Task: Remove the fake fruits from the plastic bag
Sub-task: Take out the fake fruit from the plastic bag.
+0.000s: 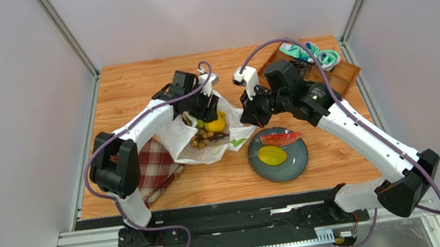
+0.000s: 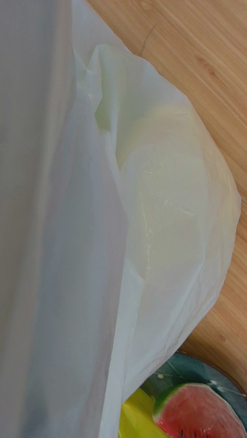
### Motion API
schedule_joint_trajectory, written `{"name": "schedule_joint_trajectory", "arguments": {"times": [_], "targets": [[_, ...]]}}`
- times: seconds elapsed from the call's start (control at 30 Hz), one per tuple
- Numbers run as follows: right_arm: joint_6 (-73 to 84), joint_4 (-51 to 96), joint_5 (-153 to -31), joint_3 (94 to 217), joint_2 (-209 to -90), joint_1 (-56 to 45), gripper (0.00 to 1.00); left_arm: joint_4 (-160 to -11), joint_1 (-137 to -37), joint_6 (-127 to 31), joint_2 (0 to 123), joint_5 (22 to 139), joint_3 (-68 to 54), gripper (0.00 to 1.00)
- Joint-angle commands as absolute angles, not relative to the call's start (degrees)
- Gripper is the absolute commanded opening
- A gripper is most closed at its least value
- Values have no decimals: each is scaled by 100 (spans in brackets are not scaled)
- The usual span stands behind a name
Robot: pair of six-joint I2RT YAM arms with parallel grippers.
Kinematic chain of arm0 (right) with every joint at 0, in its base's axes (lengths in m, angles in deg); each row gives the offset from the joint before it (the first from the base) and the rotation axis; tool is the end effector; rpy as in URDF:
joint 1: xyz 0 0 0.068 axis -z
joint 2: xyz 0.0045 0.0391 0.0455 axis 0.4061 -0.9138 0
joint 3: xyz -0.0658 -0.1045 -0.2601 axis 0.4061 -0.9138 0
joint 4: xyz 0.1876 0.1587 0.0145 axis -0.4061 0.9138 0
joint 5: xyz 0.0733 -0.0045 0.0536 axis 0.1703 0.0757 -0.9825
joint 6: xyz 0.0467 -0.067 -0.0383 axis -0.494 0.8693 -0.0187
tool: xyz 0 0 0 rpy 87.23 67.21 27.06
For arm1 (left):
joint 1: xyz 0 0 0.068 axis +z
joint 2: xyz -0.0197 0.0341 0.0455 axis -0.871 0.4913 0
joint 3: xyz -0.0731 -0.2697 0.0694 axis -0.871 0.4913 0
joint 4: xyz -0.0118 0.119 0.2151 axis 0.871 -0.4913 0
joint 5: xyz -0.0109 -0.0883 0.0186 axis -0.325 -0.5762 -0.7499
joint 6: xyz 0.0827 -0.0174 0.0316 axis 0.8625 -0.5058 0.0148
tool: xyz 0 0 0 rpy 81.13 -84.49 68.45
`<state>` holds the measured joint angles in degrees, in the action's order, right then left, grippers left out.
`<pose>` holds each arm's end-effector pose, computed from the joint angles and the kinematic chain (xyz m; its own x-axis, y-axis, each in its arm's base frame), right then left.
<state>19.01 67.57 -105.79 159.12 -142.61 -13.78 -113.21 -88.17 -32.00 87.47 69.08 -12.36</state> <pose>0.2026 0.1943 0.3670 -0.4125 -0.4612 -0.7856 -0.8467 0.5123 0.1439 0.3483 -0.2127 0.2334 -0.6312 0.4034 -0.6625 0.6741 0.7078 -0.2112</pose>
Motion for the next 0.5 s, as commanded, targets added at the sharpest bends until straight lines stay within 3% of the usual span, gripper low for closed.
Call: {"name": "schedule_joint_trajectory", "arguments": {"times": [0.0, 0.23, 0.47], "targets": [[1946, 6738, -10569, 15931, -14301, -1384, 0, -11016, -8782, -2938, 8916, 6569, -1732, 65], [1954, 6782, -10534, 15870, -14319, -1384, 0, -11104, -8782, -2919, 9215, 6086, -2058, 64], [1990, 6809, -10499, 15931, -14380, -1384, 0, -11456, -8782, -2938, 9549, 6147, -2383, 52]]}}
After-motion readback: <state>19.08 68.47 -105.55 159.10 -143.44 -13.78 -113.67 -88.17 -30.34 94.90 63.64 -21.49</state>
